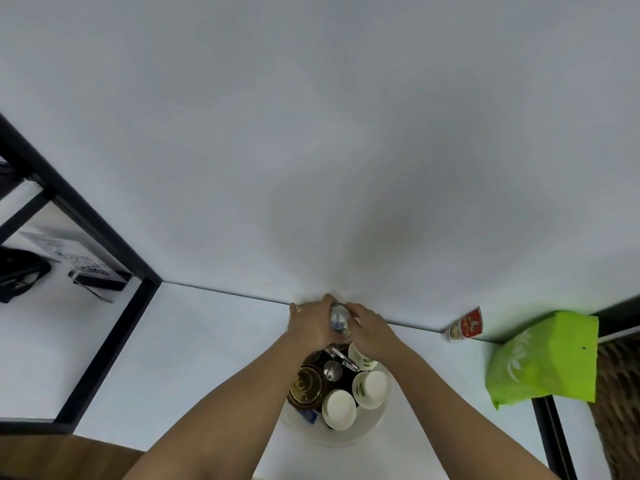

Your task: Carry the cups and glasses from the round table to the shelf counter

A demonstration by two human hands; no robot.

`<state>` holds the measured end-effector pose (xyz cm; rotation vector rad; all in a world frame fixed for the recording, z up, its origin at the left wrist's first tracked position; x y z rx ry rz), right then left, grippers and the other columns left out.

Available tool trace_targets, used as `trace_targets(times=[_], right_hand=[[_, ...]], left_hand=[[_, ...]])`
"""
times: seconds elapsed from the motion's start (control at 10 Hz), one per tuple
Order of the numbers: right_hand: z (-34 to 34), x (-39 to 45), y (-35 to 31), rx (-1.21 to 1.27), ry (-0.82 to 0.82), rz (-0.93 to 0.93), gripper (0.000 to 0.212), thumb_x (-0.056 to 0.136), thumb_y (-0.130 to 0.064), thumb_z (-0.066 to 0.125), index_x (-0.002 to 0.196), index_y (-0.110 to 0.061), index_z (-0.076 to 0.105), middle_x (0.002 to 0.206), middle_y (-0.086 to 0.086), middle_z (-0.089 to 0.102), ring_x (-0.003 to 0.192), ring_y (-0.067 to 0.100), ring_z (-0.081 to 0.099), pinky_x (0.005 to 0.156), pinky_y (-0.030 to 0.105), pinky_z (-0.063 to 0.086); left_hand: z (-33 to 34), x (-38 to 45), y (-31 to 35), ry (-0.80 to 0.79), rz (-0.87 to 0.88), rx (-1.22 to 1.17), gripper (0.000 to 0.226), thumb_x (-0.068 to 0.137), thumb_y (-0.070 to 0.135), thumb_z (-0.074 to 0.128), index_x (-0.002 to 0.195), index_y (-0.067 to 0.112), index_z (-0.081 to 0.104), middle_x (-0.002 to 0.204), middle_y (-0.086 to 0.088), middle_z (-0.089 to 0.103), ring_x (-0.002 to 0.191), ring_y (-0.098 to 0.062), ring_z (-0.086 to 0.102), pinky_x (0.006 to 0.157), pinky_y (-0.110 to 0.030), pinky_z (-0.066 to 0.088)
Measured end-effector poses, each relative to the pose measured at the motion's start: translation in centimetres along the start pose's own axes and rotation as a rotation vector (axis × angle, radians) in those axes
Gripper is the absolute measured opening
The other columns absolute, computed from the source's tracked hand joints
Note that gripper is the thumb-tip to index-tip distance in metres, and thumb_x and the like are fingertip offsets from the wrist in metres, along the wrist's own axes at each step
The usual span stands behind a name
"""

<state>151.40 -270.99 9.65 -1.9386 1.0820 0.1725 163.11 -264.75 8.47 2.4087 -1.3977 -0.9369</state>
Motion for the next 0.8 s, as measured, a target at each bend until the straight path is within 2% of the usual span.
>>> trace_targets(times=[0.1,0.3,0.4,0.5,0.6,0.8], right_hand=[[0.5,0.3,0.1,-0.121,-0.005,0.01,0.041,0.108,-0.03,0.033,0.147,-0.028,0.045,0.141,0.005,0.059,0.132,0.029,0.048,0.11,0.043,0.036],[1.1,0.3,-0.1,-0.2,-0.029,-0.004,0.045,0.106,-0.029,0.034,0.151,-0.031,0.037,0.144,0.005,0.055,0.134,0.029,0.044,0.108,0.044,0.03],[0.8,0.0,-0.5,-0.21,-0.041,-0.03,0.046,0.106,-0.029,0.037,0.151,-0.03,0.037,0.144,0.006,0.056,0.134,0.031,0.044,0.11,0.045,0.032],[-0.1,-0.5,-1.2,-0.187,-0.048,-0.054,0.049,0.106,-0.033,0.039,0.155,-0.027,0.032,0.151,0.005,0.049,0.14,0.03,0.036,0.114,0.047,0.028],[-1.5,-1.0,-2.5,-0.174,-0.02,-0.12,0.052,0.107,-0.034,0.039,0.158,-0.026,0.029,0.159,0.002,0.039,0.146,0.028,0.029,0.117,0.046,0.02],[-5.9,-2.6,-6.2,-0.113,0.102,-0.28,0.052,0.107,-0.034,0.043,0.157,-0.027,0.031,0.16,0.001,0.038,0.146,0.025,0.029,0.117,0.041,0.019]], left_hand=[[0.2,0.2,-0.5,-0.036,-0.036,0.005,0.071,0.076,0.046,0.082,0.134,0.025,0.045,0.119,0.003,0.07,0.121,-0.025,0.061,0.112,-0.049,0.024],[0.3,0.2,-1.1,-0.065,-0.065,-0.009,0.07,0.075,0.04,0.085,0.131,0.025,0.046,0.116,0.002,0.069,0.121,-0.027,0.061,0.118,-0.056,0.021],[0.4,0.2,-1.2,-0.07,-0.068,-0.036,0.077,0.075,0.04,0.086,0.137,0.025,0.043,0.121,0.001,0.069,0.123,-0.028,0.06,0.119,-0.056,0.022],[0.0,0.1,-0.9,-0.067,-0.057,-0.095,0.088,0.079,0.04,0.084,0.15,0.024,0.034,0.136,-0.001,0.064,0.133,-0.028,0.055,0.119,-0.052,0.026],[-1.5,0.1,0.0,-0.033,0.009,-0.174,0.09,0.083,0.033,0.084,0.156,0.022,0.032,0.149,-0.009,0.055,0.141,-0.029,0.049,0.116,-0.047,0.034],[-7.9,-1.7,3.2,0.191,0.13,-0.228,0.074,0.092,0.03,0.077,0.155,0.024,0.038,0.158,-0.002,0.047,0.143,-0.023,0.047,0.11,-0.04,0.045]])
Point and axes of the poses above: each hand's wrist, its own x-axis towards the middle knuckle, its own z-axis out of the palm, y = z × x, the point moved 6 cm from there along x, towards the middle knuckle
